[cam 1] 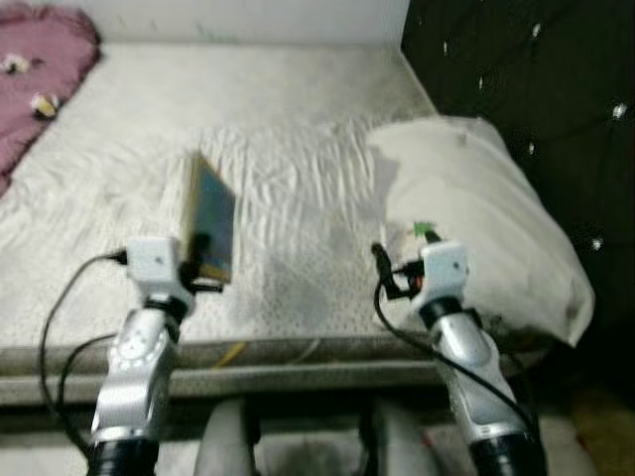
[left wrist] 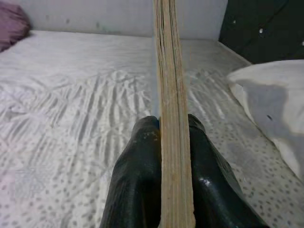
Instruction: Clean up the room
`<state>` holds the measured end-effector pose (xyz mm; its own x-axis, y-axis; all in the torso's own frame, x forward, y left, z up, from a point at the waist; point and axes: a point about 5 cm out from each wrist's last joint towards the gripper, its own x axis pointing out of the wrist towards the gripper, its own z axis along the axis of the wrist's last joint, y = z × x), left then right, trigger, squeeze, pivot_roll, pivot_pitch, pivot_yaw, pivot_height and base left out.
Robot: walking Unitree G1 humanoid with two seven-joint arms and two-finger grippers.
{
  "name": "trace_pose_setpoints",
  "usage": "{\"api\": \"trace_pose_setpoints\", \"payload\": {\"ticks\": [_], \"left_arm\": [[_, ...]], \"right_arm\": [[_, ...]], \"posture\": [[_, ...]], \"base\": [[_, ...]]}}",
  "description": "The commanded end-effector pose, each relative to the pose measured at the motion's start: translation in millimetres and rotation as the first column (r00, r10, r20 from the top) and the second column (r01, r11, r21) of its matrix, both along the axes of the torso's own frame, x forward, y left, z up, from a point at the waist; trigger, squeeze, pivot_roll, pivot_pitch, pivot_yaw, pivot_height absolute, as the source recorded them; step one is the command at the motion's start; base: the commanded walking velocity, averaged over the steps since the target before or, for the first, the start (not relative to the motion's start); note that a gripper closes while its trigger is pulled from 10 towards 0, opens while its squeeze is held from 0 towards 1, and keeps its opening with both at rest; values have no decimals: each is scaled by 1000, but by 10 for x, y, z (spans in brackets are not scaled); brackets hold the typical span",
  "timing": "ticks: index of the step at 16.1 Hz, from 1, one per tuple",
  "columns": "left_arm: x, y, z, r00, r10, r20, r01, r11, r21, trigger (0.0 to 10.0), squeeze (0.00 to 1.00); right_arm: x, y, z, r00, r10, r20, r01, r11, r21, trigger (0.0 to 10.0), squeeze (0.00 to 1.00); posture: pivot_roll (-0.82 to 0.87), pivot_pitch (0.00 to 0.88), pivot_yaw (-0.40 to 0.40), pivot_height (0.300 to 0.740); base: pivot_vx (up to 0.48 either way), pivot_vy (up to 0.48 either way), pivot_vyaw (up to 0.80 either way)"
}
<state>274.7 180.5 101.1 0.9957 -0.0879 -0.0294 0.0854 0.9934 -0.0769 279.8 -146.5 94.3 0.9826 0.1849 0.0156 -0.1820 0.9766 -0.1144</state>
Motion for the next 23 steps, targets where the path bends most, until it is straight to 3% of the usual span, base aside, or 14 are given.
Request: {"api": "trace_pose_setpoints", "payload": {"ticks": [1, 6, 10, 16, 17, 18, 23], "left_arm": [[30, -150, 72, 998, -55, 40, 55, 998, -9, 10000, 0], [56, -207, 102, 996, -68, 50, 70, 997, -30, 10000, 0], [137, -316, 107, 997, -73, 40, 75, 995, -72, 10000, 0], [186, -521, 84, 997, -75, 1, 74, 981, -182, 10000, 0], [211, -535, 54, 997, -66, -37, 57, 976, -212, 10000, 0], [243, -538, -30, 989, -58, -133, 21, 965, -263, 10000, 0], [267, -597, -95, 971, -81, -227, 7, 950, -312, 10000, 0]], "right_arm": [[8, -97, 9, 1000, -30, 2, 30, 999, -13, 10000, 0], [21, -111, 17, 999, -41, 8, 41, 999, -22, 10000, 0], [35, -127, 15, 999, -36, 8, 36, 999, -27, 10000, 0], [34, -162, 8, 999, -46, 6, 46, 998, -47, 10000, 0], [29, -168, -3, 999, -45, 3, 45, 998, -49, 10000, 0], [27, -171, -8, 999, -48, 1, 48, 998, -50, 10000, 0], [-43, -188, -30, 999, -53, -7, 52, 998, -43, 10000, 0]], "posture": [[-29, 0, -3, 624], [-30, 0, -3, 624], [-35, 0, -11, 589], [-45, 0, -13, 564], [-44, 0, -13, 564], [-47, 0, -10, 564], [-56, 0, -5, 564]], "base": [[311, 0, 0], [292, 0, 0], [0, 0, 0], [0, 0, 0], [0, 0, 0], [0, 0, 0], [0, 0, 0]]}}
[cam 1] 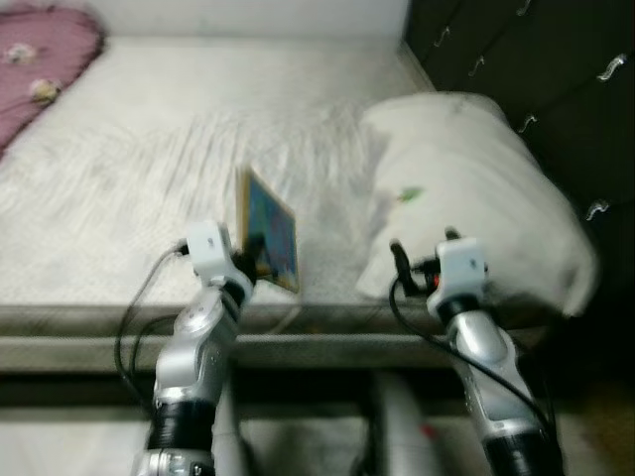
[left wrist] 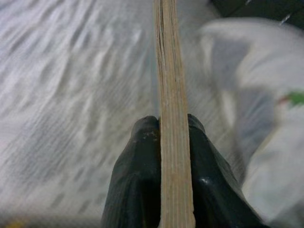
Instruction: Clean up the room
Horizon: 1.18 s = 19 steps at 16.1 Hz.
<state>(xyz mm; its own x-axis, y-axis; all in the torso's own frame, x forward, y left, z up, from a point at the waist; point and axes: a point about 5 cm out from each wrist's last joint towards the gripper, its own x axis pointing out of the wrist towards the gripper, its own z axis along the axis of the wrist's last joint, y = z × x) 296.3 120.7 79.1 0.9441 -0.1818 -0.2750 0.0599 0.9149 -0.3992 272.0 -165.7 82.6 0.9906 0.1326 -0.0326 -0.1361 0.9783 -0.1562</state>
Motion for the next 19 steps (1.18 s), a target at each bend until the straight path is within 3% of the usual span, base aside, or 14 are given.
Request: {"api": "trace_pose_setpoints", "payload": {"ticks": [1, 2, 4, 7, 11, 16, 19], "left_arm": [[52, 3, 55, 1000, 14, -21, -14, 1000, 5, 10000, 0], [53, 12, 20, 998, 19, -64, -18, 1000, 17, 10000, 0], [81, 3, 57, 999, 17, -35, -17, 1000, 2, 10000, 0], [169, -16, 107, 1000, -2, -12, 2, 1000, -3, 10000, 0], [216, -63, 156, 999, -49, 13, 49, 998, -25, 10000, 0], [360, 176, 106, 1000, 15, 24, -13, 999, -52, 10000, 0], [555, 402, 326, 981, 158, 113, -145, 983, -114, 10000, 0]], "right_arm": [[27, -3, 84, 999, 0, 32, 0, 1000, 4, 10000, 0], [24, -7, 83, 999, -1, 32, 1, 1000, 4, 10000, 0], [13, -33, 103, 999, -3, 37, 3, 1000, 3, 10000, 0], [-54, -86, 101, 1000, -2, 31, 2, 1000, -1, 10000, 0], [-82, -103, 102, 1000, -3, 25, 3, 1000, -14, 10000, 0], [-87, -102, 153, 999, 23, 32, -22, 999, -40, 10000, 0], [-138, -70, 153, 999, 38, 26, -37, 998, -44, 10000, 0]], "posture": [[-62, 0, -2, 564], [-62, 0, -2, 564], [-78, 0, 0, 564], [-92, 0, -6, 524], [-109, 0, -10, 520], [-129, 0, -28, 520], [-139, 0, -31, 520]], "base": [[0, 0, 0], [0, 0, 0], [0, 0, 0], [0, 0, 0], [0, 0, 0], [0, 0, 0], [0, 0, 0]]}}
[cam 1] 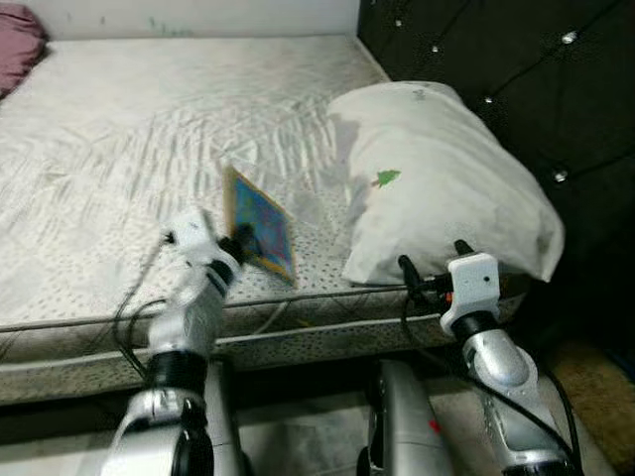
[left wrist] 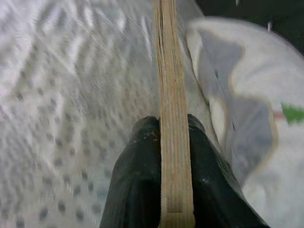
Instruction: Clean up the room
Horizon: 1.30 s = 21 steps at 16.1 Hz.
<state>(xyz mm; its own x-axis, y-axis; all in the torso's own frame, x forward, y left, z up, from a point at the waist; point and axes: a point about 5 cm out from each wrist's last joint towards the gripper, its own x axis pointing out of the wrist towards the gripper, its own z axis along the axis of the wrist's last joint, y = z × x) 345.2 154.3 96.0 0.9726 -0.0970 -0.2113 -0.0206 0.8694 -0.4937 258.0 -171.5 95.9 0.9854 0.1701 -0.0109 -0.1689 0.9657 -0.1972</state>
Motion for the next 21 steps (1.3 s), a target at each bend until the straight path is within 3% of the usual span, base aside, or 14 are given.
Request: {"api": "trace_pose_setpoints", "payload": {"ticks": [1, 3, 5, 7, 9, 10, 12, 16, 21], "left_arm": [[117, 76, 188, 997, 29, 69, -30, 999, 14, 10000, 0], [123, 57, 108, 1000, 21, 19, -22, 997, 72, 10000, 0], [96, -10, 54, 1000, 12, 14, -12, 999, 44, 10000, 0], [52, -214, -98, 995, -78, -57, 74, 995, -67, 10000, 0], [46, -470, -141, 975, -207, -76, 189, 963, -194, 10000, 0], [47, -533, -154, 968, -228, -103, 197, 948, -249, 10000, 0], [46, -539, -188, 966, -219, -135, 183, 954, -236, 10000, 0], [70, -358, -256, 979, -144, -146, 119, 979, -167, 10000, 0], [2, -306, -447, 962, -140, -234, 98, 978, -182, 10000, 0]], "right_arm": [[-14, 4, 1, 1000, 3, -8, -3, 1000, -5, 10000, 0], [-10, 55, -21, 1000, 16, -15, -16, 1000, -9, 10000, 0], [8, 82, 12, 1000, 27, 1, -27, 999, -23, 10000, 0], [17, 68, 27, 1000, 19, 2, -19, 999, -26, 10000, 0], [8, 50, 29, 1000, 12, -8, -12, 1000, -21, 10000, 0], [0, 44, 29, 1000, 11, -11, -11, 1000, -18, 10000, 0], [-4, 41, 30, 1000, 11, -10, -12, 1000, -20, 10000, 0], [-10, 14, 28, 999, -32, -40, 34, 998, 52, 10000, 0], [20, -11, 67, 999, -36, -36, 37, 998, 48, 10000, 0]], "posture": [[-140, 0, -30, 520], [-141, 0, -29, 520], [-143, 0, -25, 520], [-142, 0, -25, 520], [-150, 0, -30, 520], [-150, 0, -30, 520], [-150, 0, -30, 520], [-169, 0, -23, 520], [-188, 0, -28, 520]], "base": [[0, 0, 0], [0, 0, 0], [0, 0, 0], [0, 0, 0], [0, 0, 0], [0, 0, 0], [0, 0, 0], [0, 0, 0], [0, 0, 0]]}}
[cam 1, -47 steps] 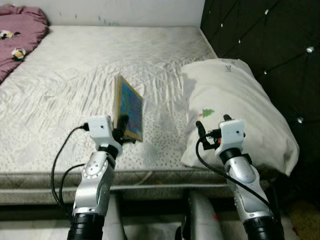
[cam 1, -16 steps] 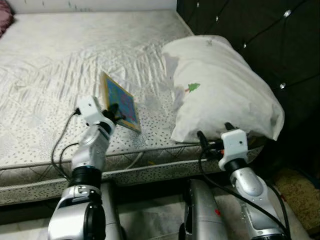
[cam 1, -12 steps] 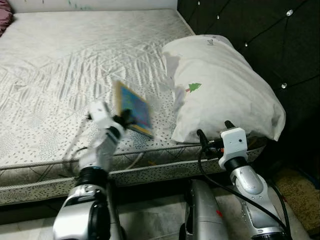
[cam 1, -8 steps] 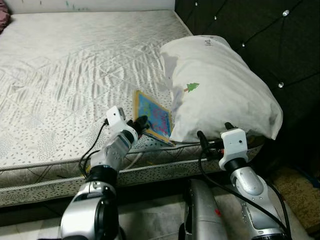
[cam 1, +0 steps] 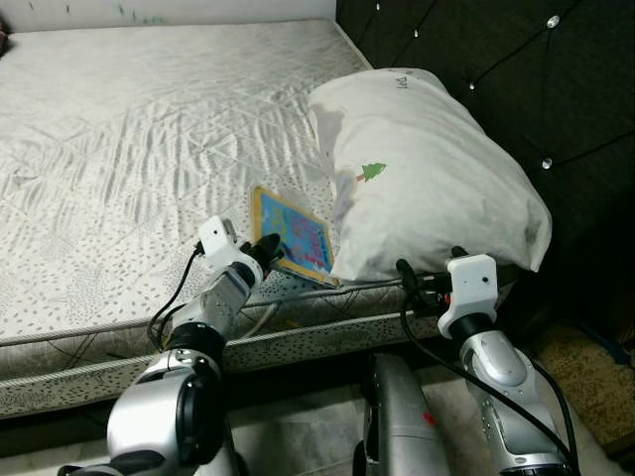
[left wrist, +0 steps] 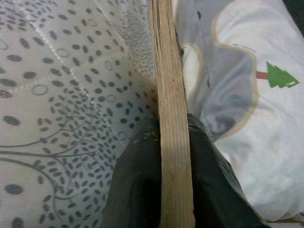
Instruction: Clean up the room
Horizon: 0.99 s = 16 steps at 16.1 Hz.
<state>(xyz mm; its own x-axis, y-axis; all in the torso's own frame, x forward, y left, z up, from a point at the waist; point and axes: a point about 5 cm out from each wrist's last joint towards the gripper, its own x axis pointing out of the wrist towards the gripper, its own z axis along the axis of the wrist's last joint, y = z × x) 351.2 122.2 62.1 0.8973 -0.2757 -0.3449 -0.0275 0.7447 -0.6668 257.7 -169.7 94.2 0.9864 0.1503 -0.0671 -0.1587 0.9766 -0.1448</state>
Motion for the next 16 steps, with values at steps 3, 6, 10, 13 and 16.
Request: {"api": "trace_pose_setpoints", "payload": {"ticks": [3, 6, 10, 13, 16], "left_arm": [[-40, 139, -108, 997, 9, -80, -4, 998, 59, 10000, 1000], [-39, 256, -126, 993, 42, -112, -29, 994, 108, 10000, 1000], [11, 409, -59, 992, 88, -96, -71, 984, 162, 10000, 1000], [17, 462, -43, 991, 100, -92, -85, 983, 162, 10000, 1000], [-2, 460, -74, 990, 98, -102, -80, 982, 168, 10000, 1000]], "right_arm": [[0, -61, 83, 1000, -18, 25, 18, 1000, 1, 10000, 0], [20, -43, 91, 999, -13, 29, 13, 1000, -1, 10000, 0], [37, -44, 96, 1000, 5, 31, -5, 1000, -21, 10000, 0], [57, -33, 83, 1000, 10, 29, -10, 1000, -24, 10000, 0], [68, -16, 61, 1000, 18, 24, -18, 1000, -24, 10000, 0]], "posture": [[-191, 0, -29, 520], [-192, 0, -32, 520], [-179, 0, -38, 520], [-171, 0, -38, 520], [-164, 0, -39, 520]], "base": [[0, 0, 0], [0, 0, 0], [0, 0, 0], [0, 0, 0], [0, 0, 0]]}}
